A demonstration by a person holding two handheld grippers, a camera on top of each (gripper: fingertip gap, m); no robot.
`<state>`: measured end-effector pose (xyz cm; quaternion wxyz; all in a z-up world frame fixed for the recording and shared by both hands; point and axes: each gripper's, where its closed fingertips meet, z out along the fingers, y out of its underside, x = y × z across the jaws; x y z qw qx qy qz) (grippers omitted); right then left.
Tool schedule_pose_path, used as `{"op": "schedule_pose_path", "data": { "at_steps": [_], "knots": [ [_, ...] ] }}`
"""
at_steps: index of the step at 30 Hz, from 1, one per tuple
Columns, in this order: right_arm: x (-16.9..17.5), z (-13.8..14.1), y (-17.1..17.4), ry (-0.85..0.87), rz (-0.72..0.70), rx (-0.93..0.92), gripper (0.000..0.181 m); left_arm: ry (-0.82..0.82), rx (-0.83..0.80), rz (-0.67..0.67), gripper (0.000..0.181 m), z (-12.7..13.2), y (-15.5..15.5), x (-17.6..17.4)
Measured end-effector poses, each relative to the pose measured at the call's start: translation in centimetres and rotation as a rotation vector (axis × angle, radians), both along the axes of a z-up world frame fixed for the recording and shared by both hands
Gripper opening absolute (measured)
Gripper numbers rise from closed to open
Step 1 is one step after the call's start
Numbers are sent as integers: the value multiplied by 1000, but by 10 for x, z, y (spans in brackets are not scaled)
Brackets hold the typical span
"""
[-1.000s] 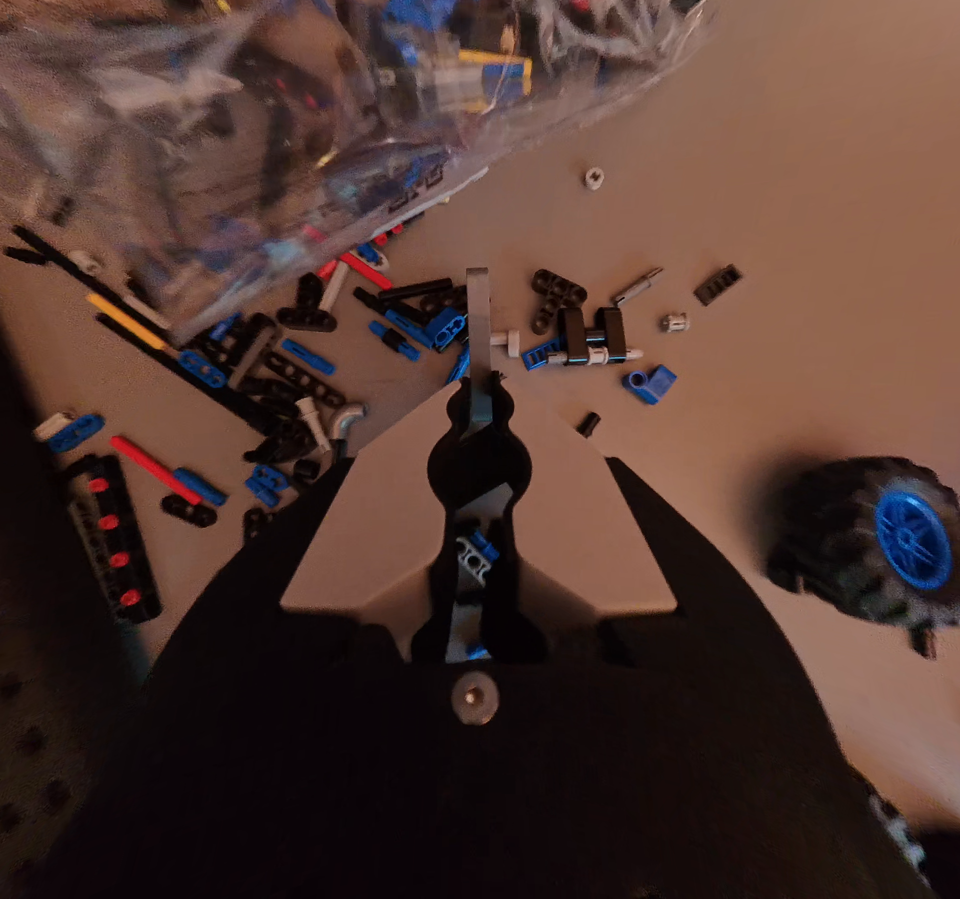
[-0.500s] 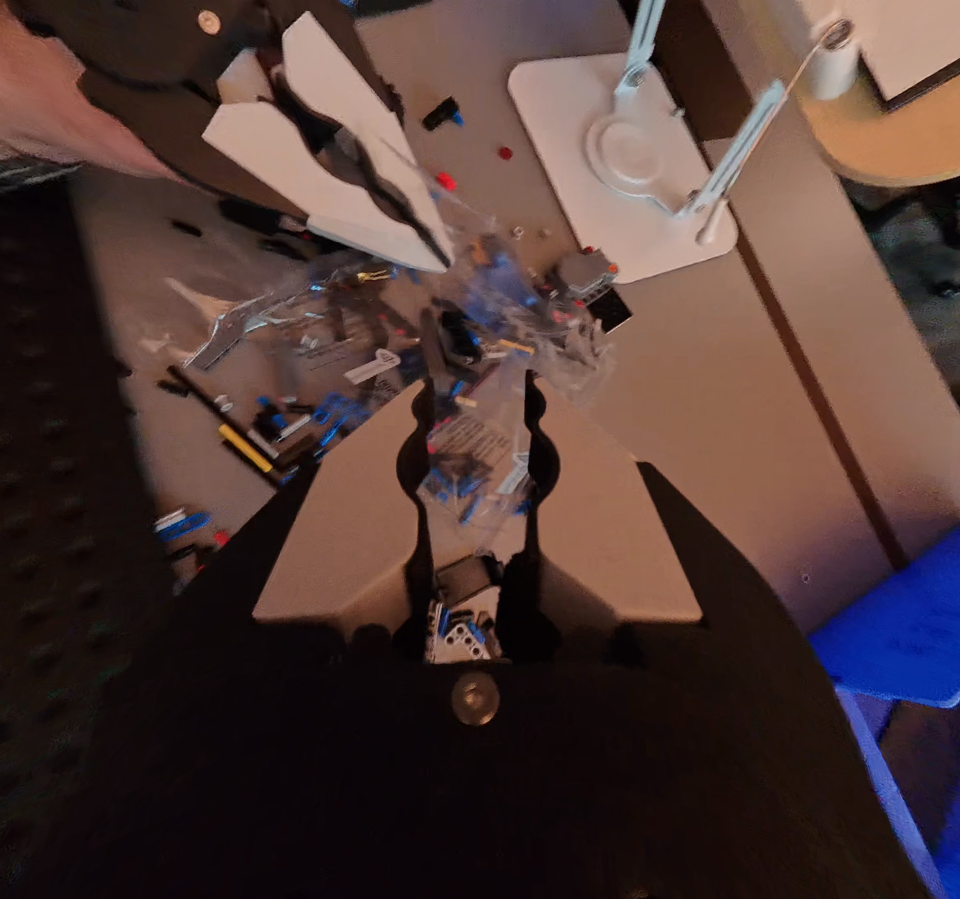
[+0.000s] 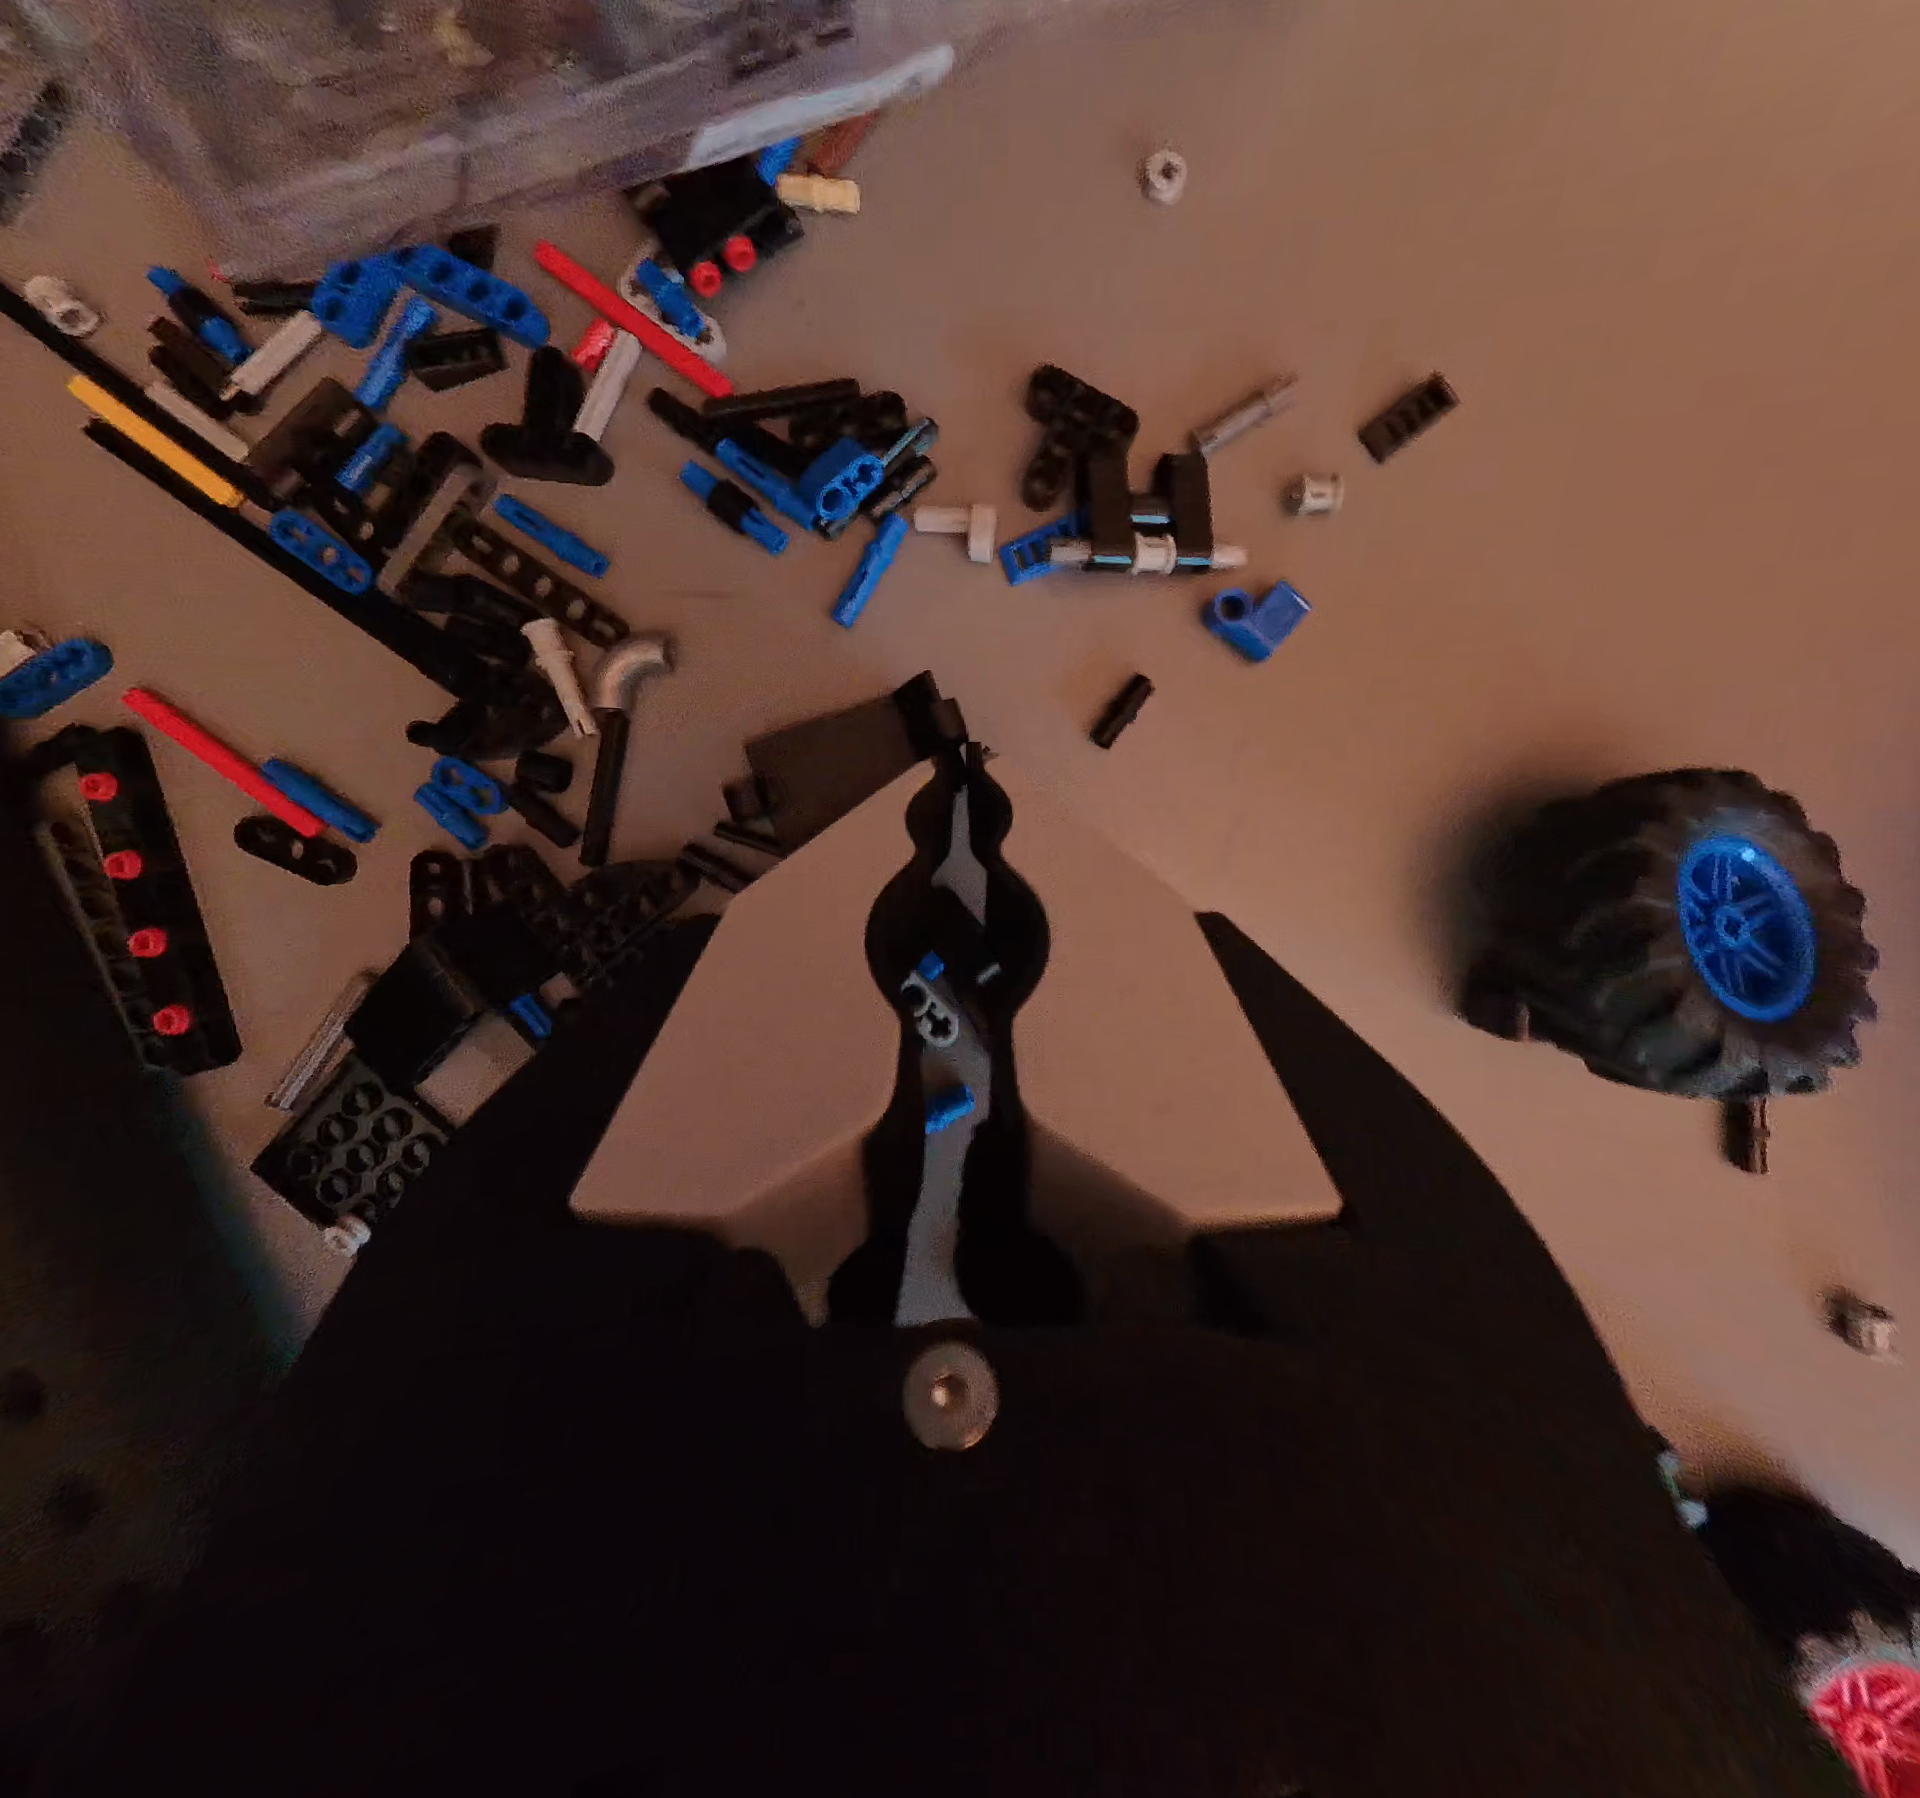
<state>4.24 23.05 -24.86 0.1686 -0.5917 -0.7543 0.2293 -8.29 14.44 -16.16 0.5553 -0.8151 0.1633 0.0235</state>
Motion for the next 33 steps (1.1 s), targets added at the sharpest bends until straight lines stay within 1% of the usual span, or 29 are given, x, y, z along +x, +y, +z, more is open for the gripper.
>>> {"op": "schedule_pose_path", "data": {
  "at_steps": [2, 4, 6, 10, 11, 12, 13, 14, 15, 17, 18, 19, 20, 22, 23, 24, 26, 27, 29, 31, 33],
  "knots": [
    [-3, 4, -3, 25, 18, 2, 0, -6, 0, 2, 0, 0, 0, -1],
    [-4, 20, -4, 64, 23, 8, 0, -1, 2, 9, 0, 0, 1, -2],
    [-6, 57, -16, 169, 56, -17, 0, -4, 5, 11, 0, 1, 1, -2],
    [-20, 147, -59, 424, 172, -22, 0, -10, 6, 7, 0, 1, 1, -2],
    [-27, 162, -69, 472, 196, 1, 0, -11, 4, 4, 0, 1, 1, -1],
    [-36, 172, -79, 499, 221, 16, 0, -10, 0, 3, 0, 0, 1, -1],
    [-44, 174, -89, 501, 242, 24, 0, -9, -2, 4, 0, 0, 1, -1],
    [-54, 171, -94, 487, 249, 41, 0, -11, -2, 3, 0, -1, 1, -1],
    [-63, 161, -95, 448, 249, 65, 0, -16, 0, 2, 0, -1, 1, -1],
    [-75, 134, -91, 355, 244, 124, 0, -22, 2, 8, 0, -1, 0, -2],
    [-79, 124, -89, 336, 232, 130, 7, -22, 3, 13, 0, 0, 0, -4],
    [-80, 120, -88, 329, 225, 122, 20, -25, 7, 18, 0, 1, -1, -5],
    [-80, 120, -85, 349, 212, 116, 26, -30, 10, 23, 0, 2, -1, -6],
    [-75, 133, -72, 441, 163, 82, 22, -36, 14, 34, 0, 4, -1, -9],
    [-71, 140, -59, 483, 125, 67, 19, -37, 16, 38, 0, 4, -1, -10],
    [-66, 142, -45, 510, 79, 50, 20, -40, 15, 40, 0, 4, -1, -11],
    [-58, 133, -19, 501, 10, -19, 19, -38, 13, 40, 0, 4, -1, -10],
    [-55, 118, -8, 460, -15, -50, 23, -38, 11, 38, 0, 4, -1, -10],
    [-50, 71, 7, 285, -42, -71, 37, -31, 7, 35, 0, 2, 0, -9],
    [-46, 30, 17, 150, -38, 3, 38, -27, 6, 34, 0, 2, -1, -9],
    [-46, 5, 23, 67, -36, 60, 38, -29, 8, 34, 0, 2, -1, -9]
  ]
}}
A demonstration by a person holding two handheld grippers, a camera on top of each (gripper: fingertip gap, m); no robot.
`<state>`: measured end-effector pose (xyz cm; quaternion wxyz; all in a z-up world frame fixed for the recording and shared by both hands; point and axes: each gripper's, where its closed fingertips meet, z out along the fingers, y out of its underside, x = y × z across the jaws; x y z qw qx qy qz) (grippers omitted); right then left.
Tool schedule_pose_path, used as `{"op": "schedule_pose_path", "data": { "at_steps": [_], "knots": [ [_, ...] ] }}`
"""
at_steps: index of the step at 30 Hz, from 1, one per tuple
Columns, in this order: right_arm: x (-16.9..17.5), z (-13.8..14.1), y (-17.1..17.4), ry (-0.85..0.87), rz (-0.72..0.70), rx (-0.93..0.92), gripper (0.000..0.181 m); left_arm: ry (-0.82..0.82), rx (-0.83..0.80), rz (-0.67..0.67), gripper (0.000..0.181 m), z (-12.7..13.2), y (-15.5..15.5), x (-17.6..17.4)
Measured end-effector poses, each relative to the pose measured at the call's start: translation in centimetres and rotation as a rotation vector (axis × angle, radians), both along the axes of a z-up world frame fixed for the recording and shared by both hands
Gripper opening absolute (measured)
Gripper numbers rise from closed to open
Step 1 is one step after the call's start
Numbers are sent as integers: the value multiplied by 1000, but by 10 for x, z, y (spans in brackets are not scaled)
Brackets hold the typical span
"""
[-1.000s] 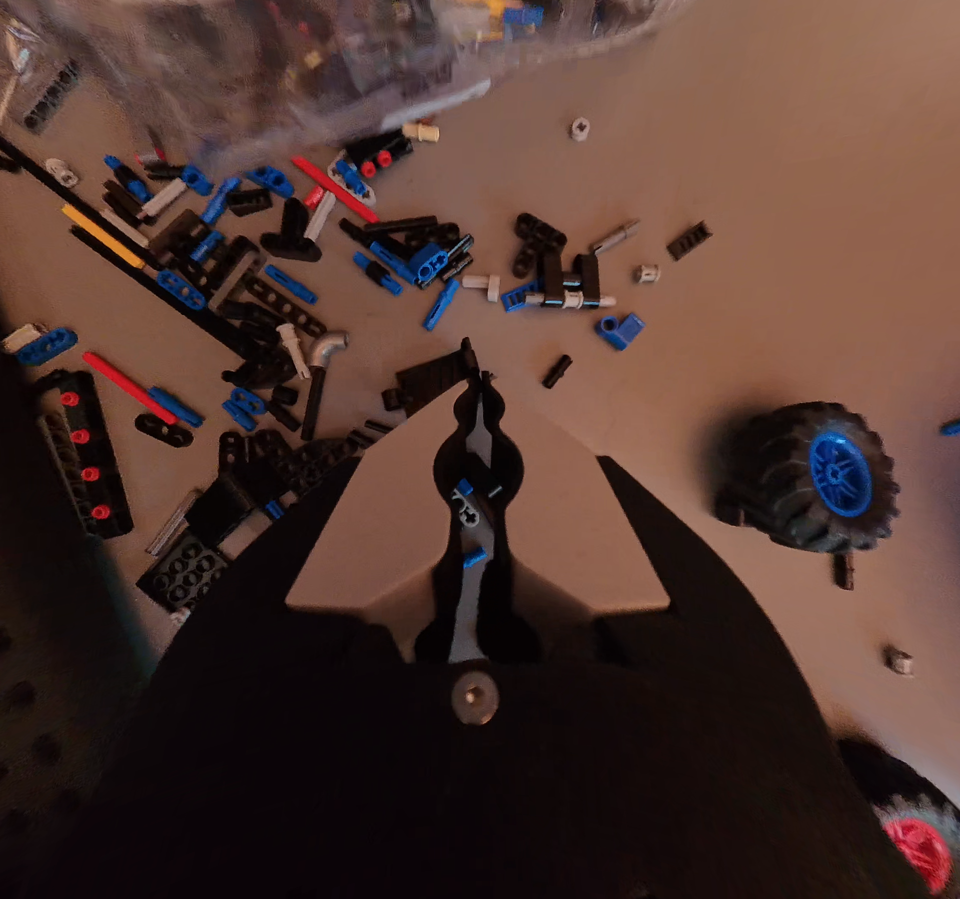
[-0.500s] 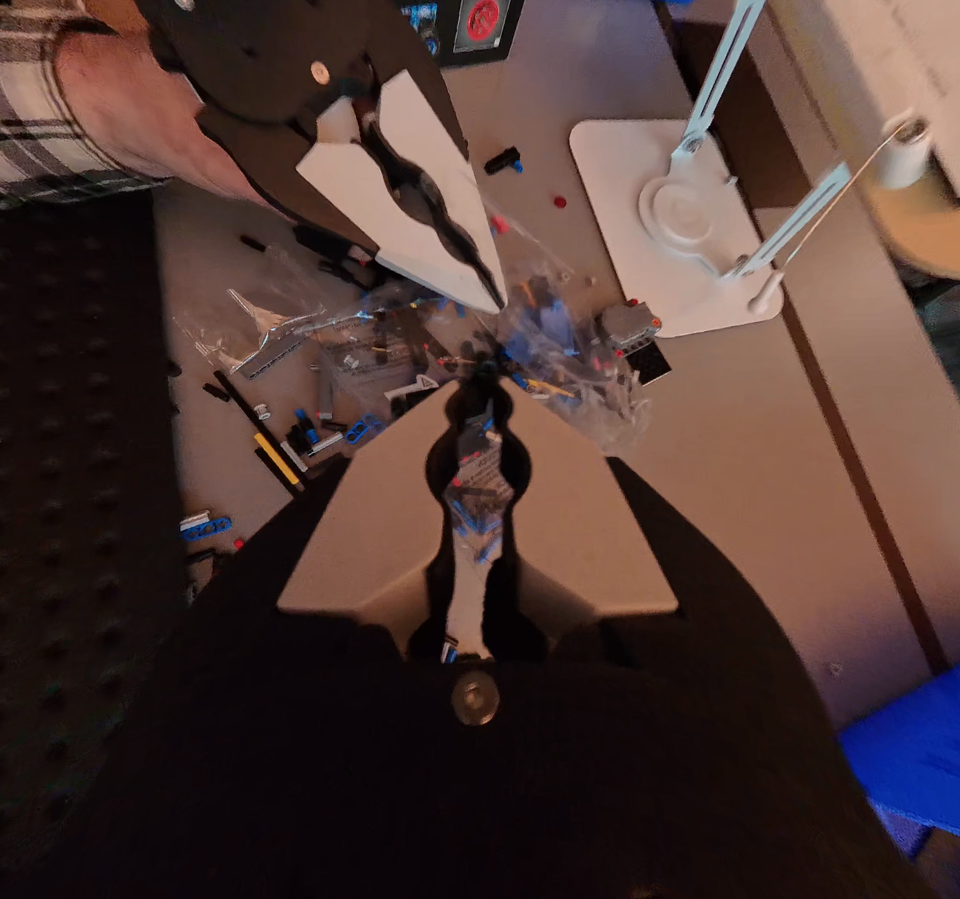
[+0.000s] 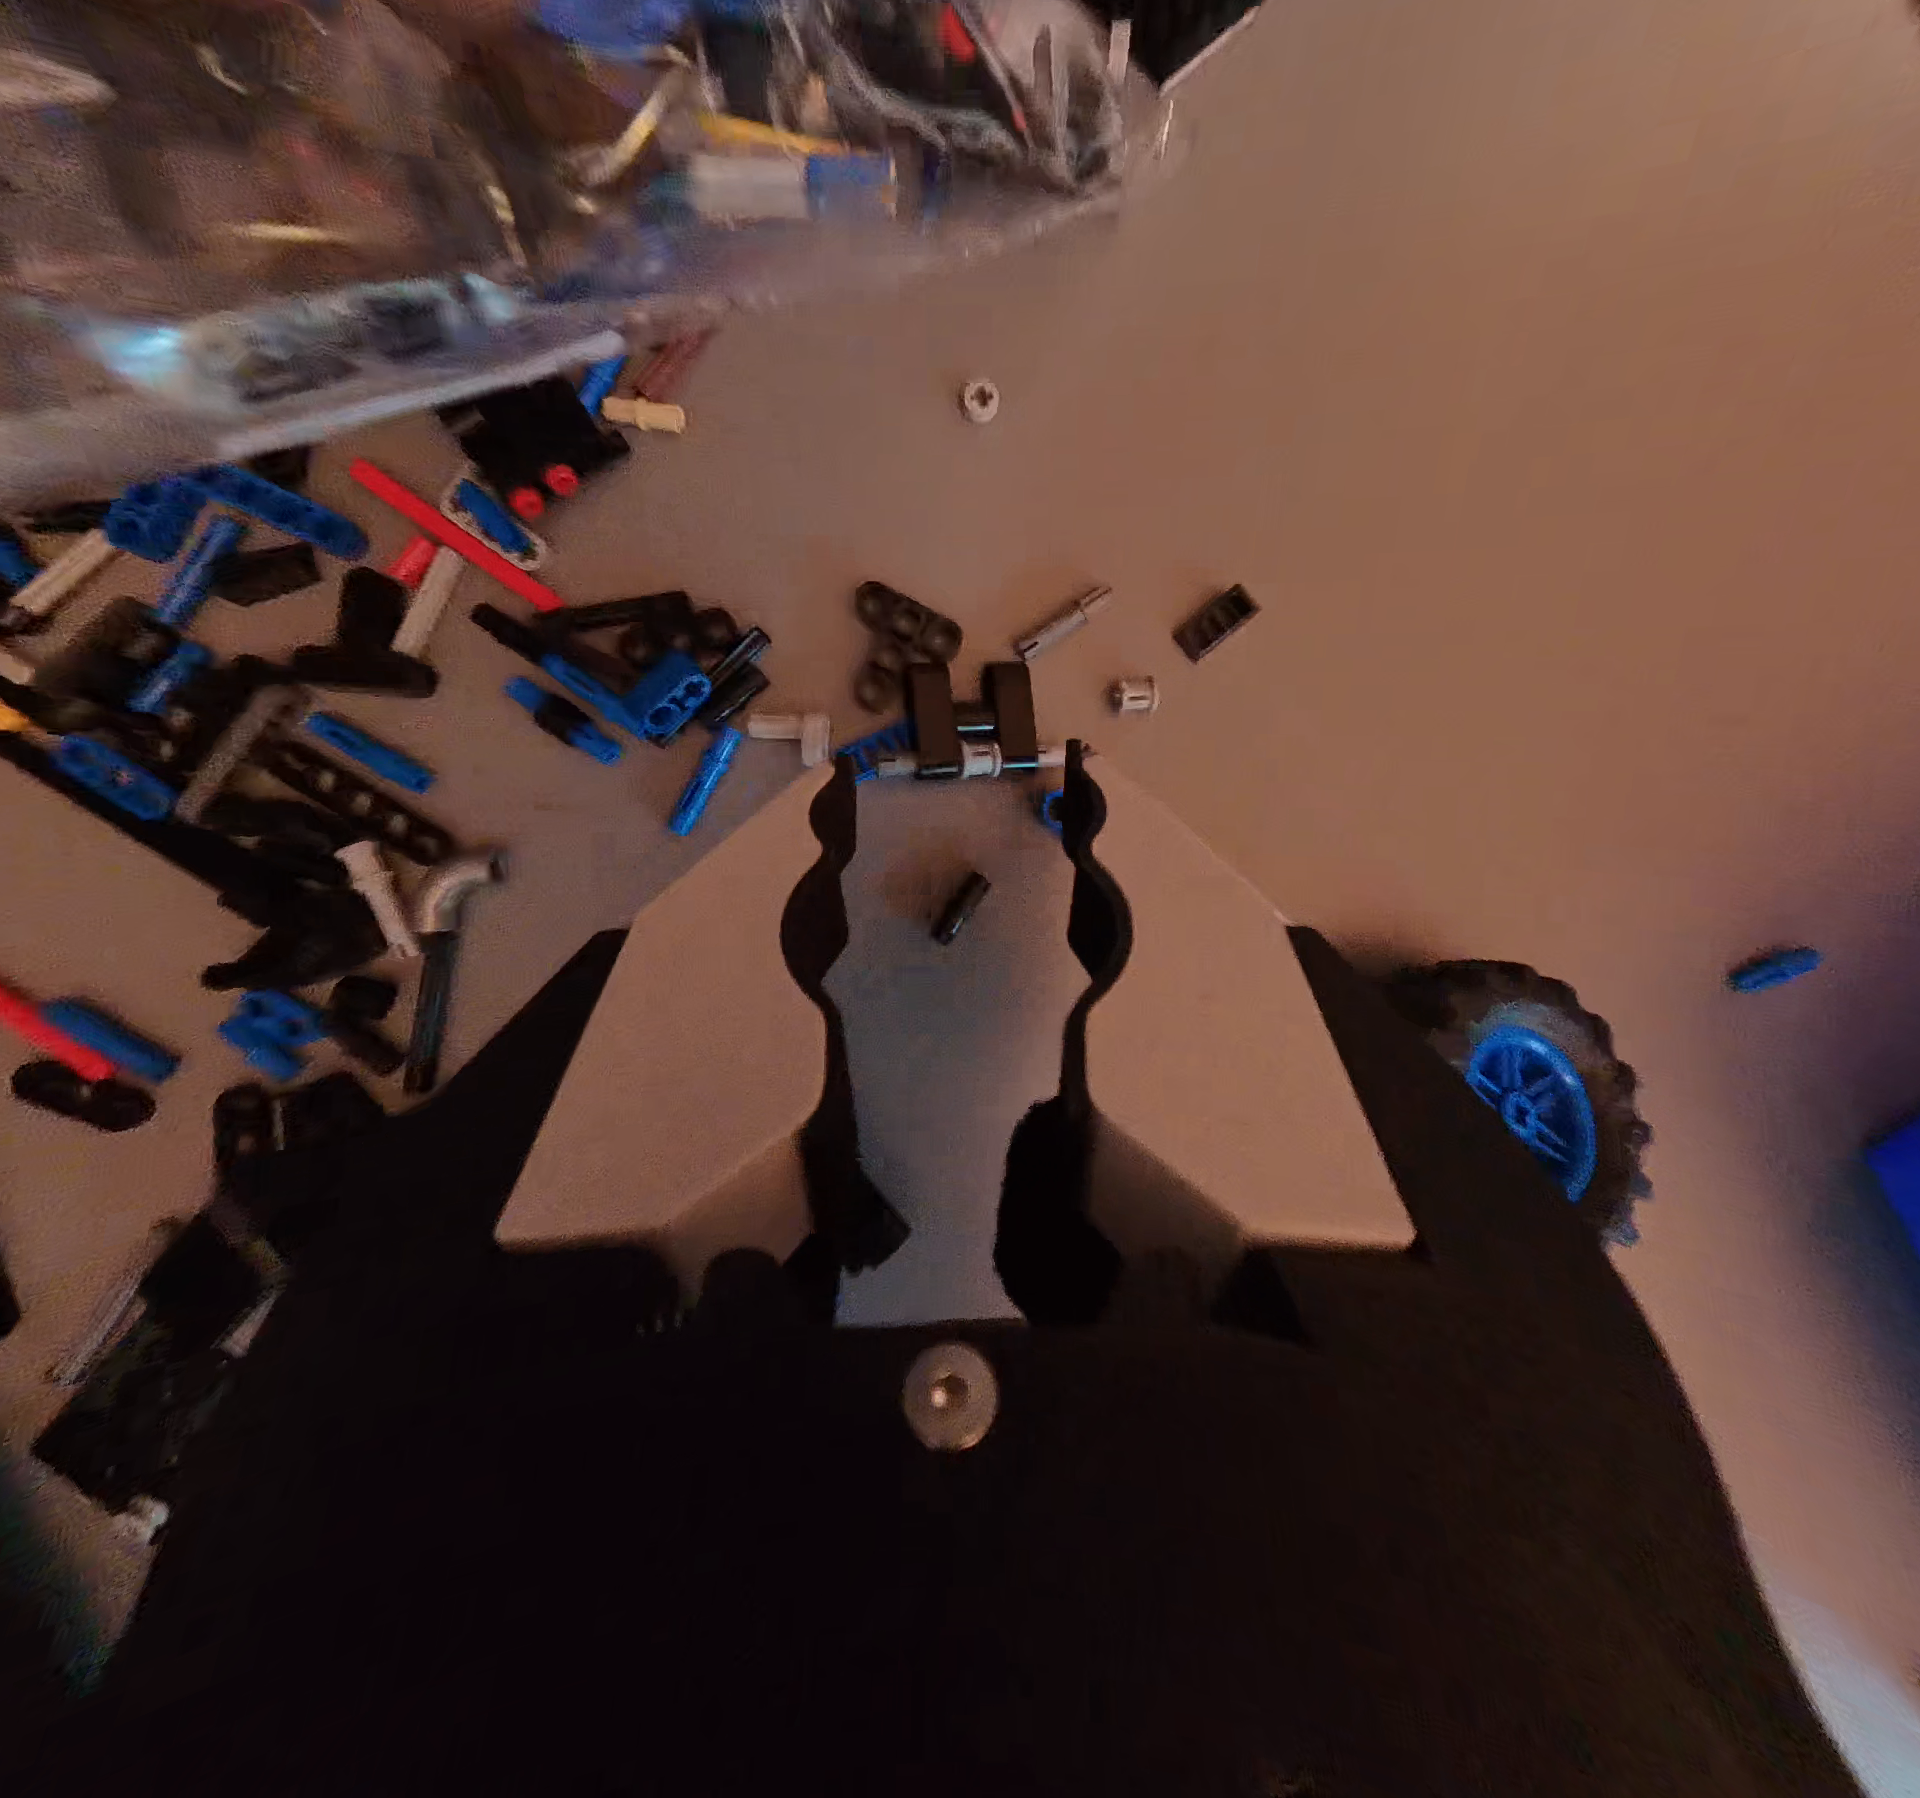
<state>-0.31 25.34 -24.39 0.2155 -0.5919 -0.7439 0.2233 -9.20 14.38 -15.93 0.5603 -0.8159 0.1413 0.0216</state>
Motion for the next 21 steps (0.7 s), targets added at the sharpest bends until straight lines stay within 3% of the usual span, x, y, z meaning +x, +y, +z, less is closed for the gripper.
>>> {"op": "schedule_pose_path", "data": {
  "at_steps": [5, 11, 14, 21],
  "knots": [
    [-9, -4, -4, 23, 14, -43, 15, 0, 2, -3, 0, 0, 0, 0],
    [4, 1, -3, 24, 8, -65, 12, -5, 9, 1, 0, 2, -1, 0],
    [11, 15, -6, 64, 19, -94, 0, -7, 11, 3, 0, 3, -1, -1],
    [23, 34, -9, 108, 34, -116, 0, -9, 11, -1, 0, 3, -1, 0]
  ]
}}
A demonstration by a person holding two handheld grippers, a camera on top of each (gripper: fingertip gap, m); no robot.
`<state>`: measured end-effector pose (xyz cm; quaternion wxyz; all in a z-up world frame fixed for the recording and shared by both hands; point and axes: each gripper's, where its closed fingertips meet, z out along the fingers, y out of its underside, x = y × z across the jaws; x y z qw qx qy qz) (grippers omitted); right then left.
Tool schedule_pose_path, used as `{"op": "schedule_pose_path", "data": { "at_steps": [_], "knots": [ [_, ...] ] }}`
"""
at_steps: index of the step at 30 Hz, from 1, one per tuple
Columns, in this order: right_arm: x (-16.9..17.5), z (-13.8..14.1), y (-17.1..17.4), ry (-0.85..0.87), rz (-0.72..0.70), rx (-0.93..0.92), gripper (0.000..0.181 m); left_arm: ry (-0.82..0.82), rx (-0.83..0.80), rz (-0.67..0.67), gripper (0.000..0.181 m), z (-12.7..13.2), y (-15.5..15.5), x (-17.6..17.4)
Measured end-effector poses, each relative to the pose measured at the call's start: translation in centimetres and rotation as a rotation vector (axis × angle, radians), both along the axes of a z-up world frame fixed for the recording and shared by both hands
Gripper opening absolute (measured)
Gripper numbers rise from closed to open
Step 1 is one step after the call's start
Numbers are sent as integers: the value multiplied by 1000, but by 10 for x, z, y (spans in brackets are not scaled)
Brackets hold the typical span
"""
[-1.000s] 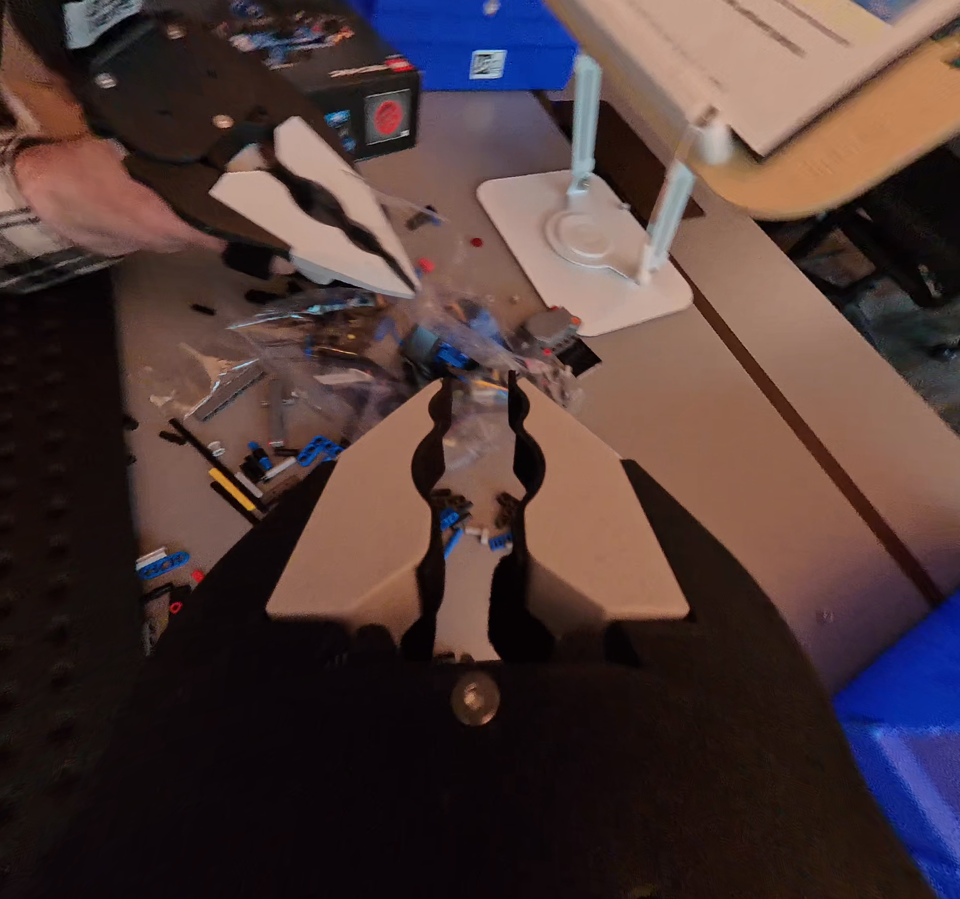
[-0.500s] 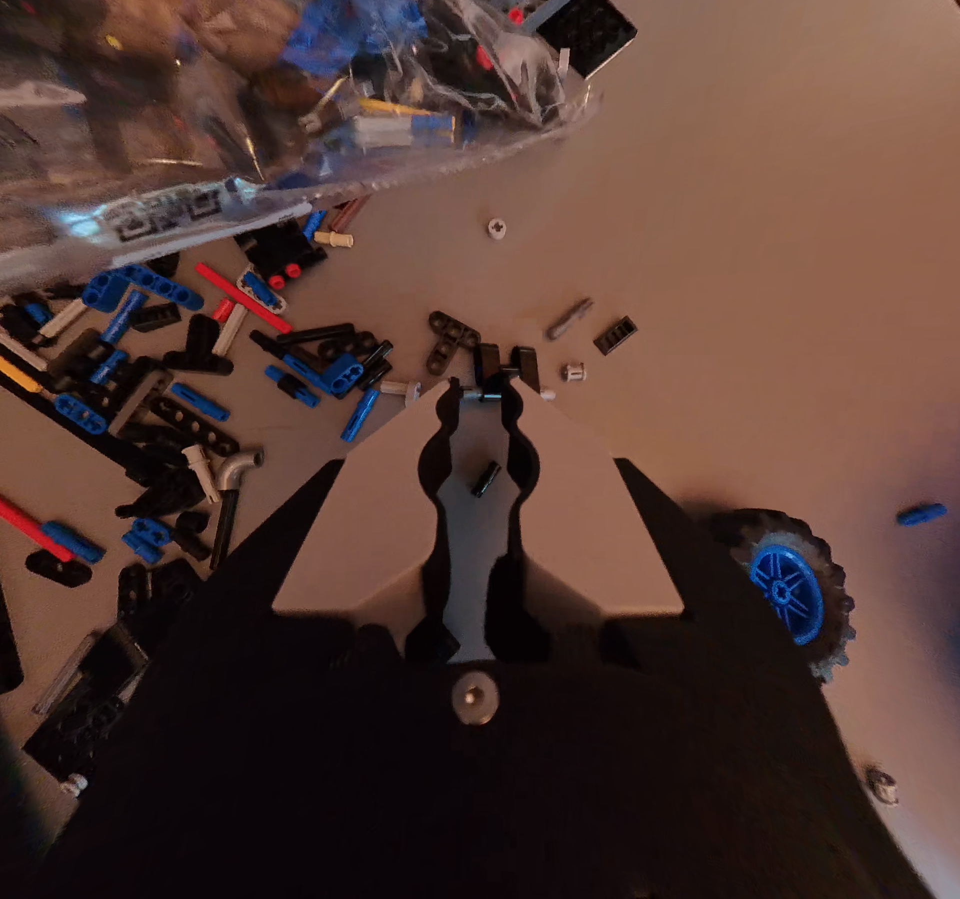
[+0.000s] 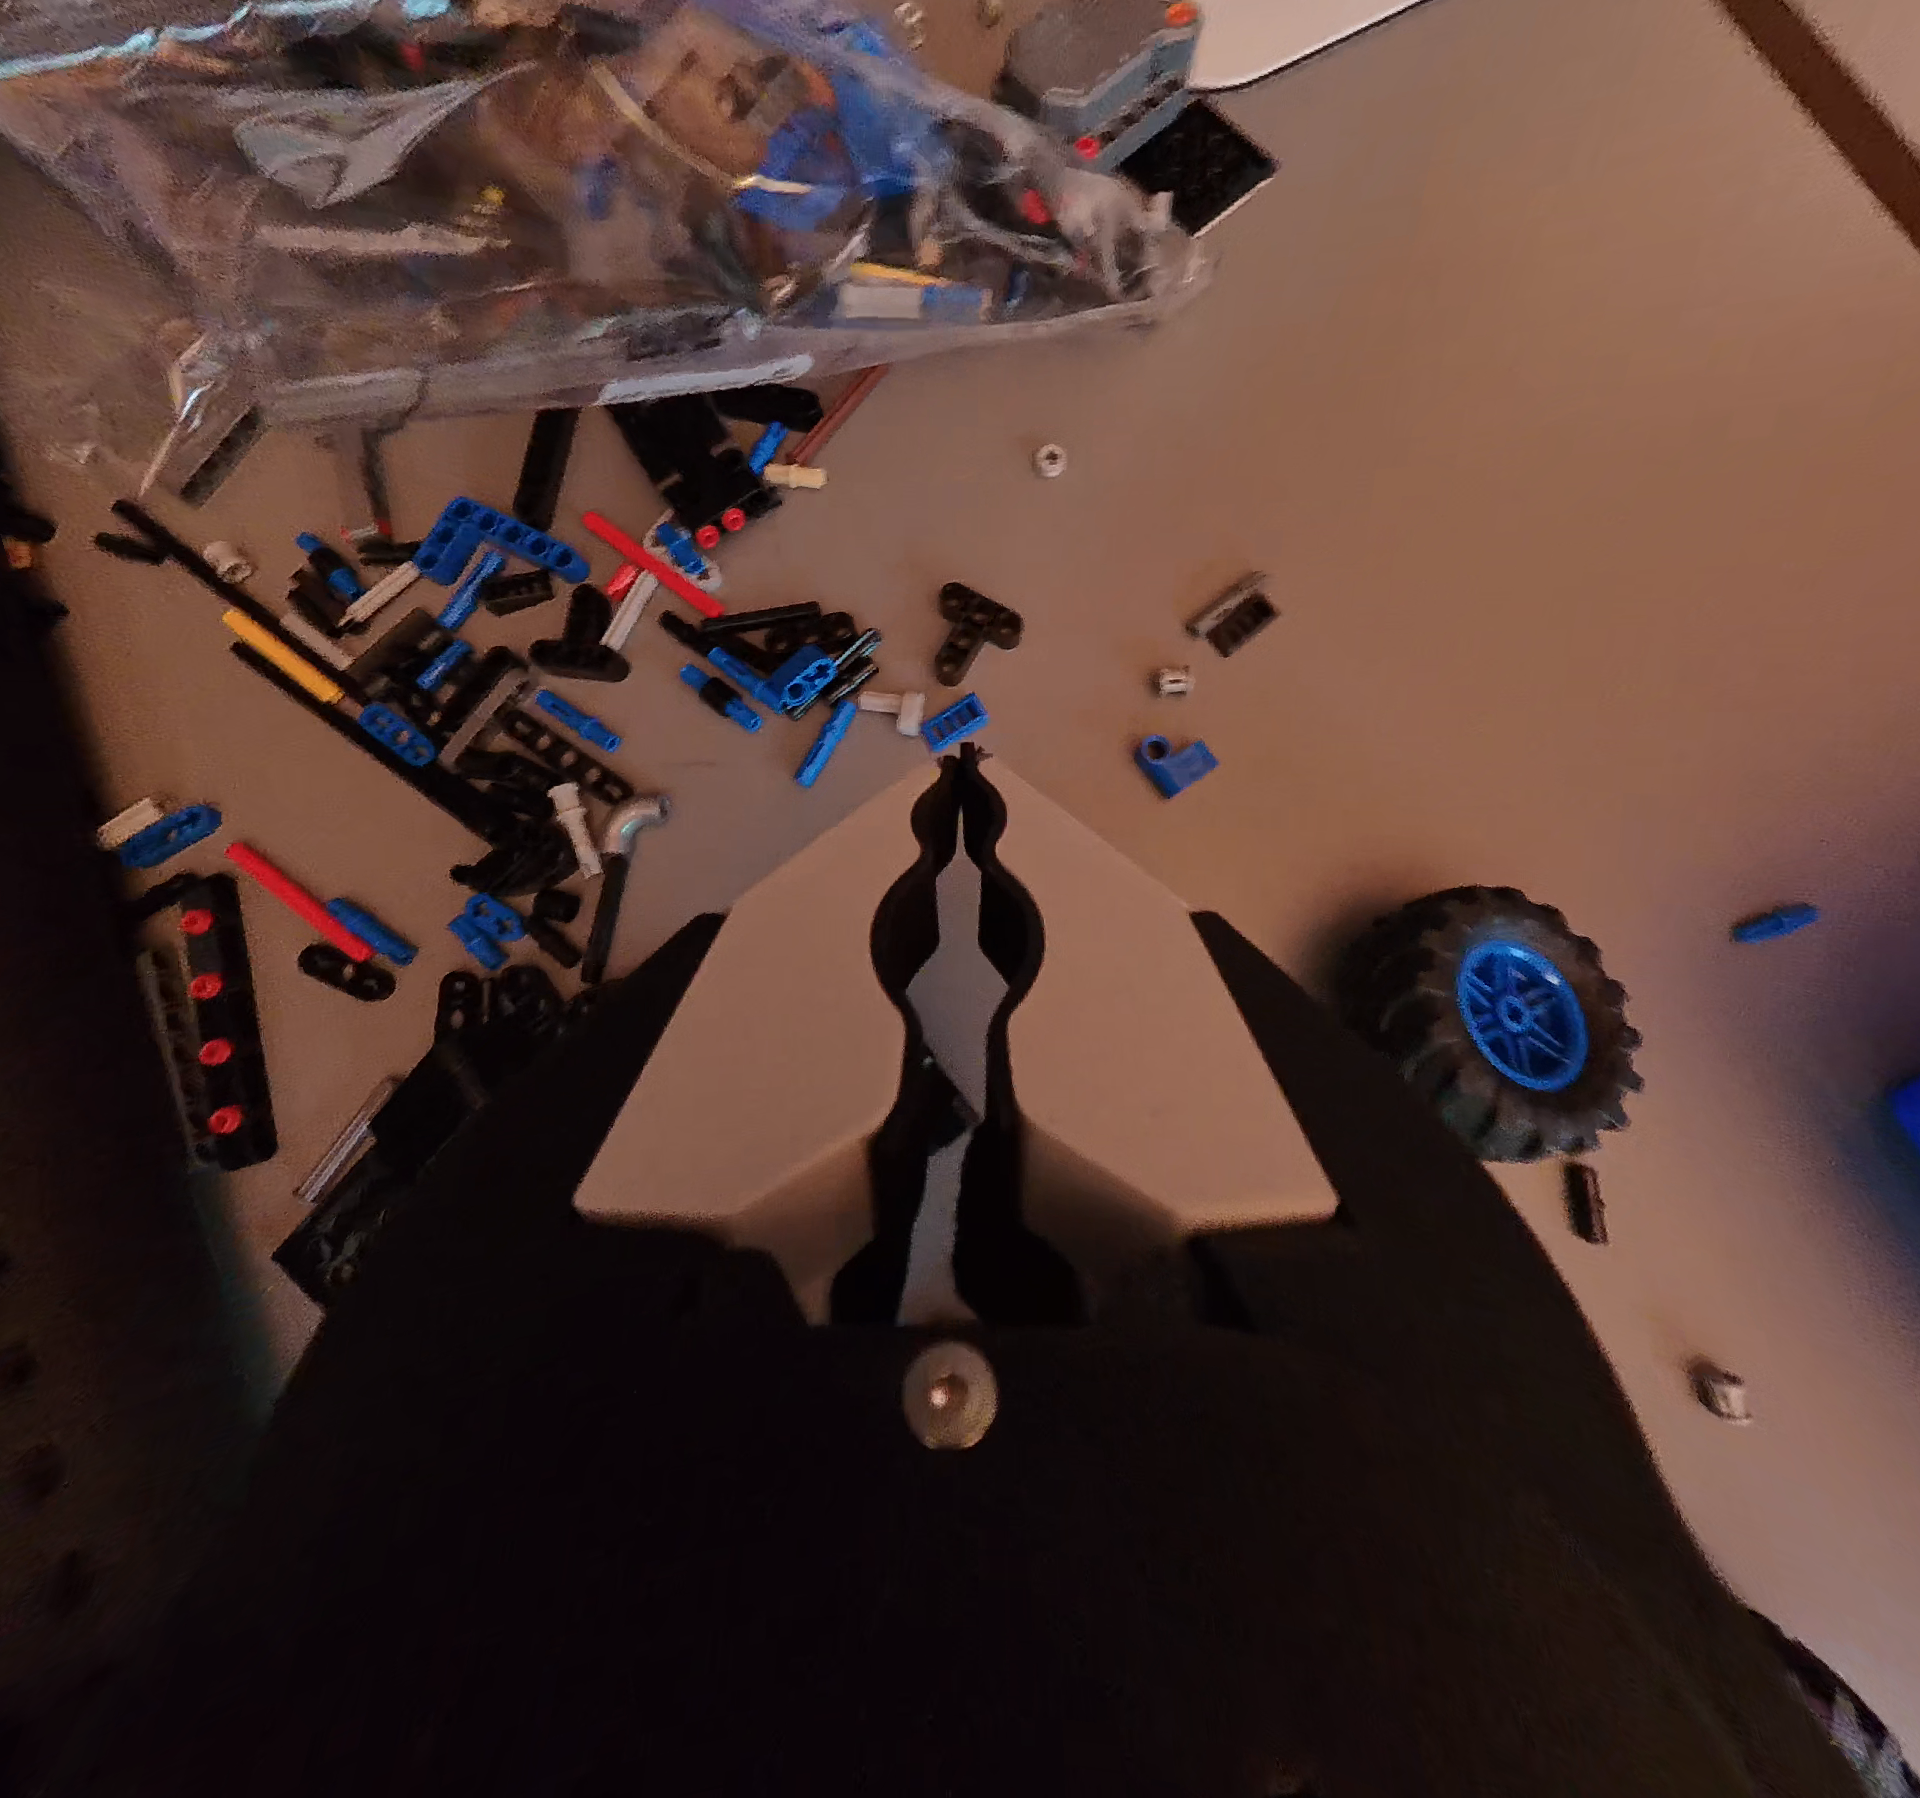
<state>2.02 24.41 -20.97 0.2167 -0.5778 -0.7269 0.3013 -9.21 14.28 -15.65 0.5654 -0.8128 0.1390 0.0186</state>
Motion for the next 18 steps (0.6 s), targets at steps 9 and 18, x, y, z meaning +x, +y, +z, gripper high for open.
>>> {"op": "schedule_pose_path", "data": {
  "at_steps": [9, 18],
  "knots": [
    [-6, 10, 30, 58, -144, 45, 22, 0, -2, 0, 0, -1, 0, 0],
    [27, 37, 80, 179, -338, 43, 36, 3, -6, -3, 0, -1, 2, 1]
  ]
}}
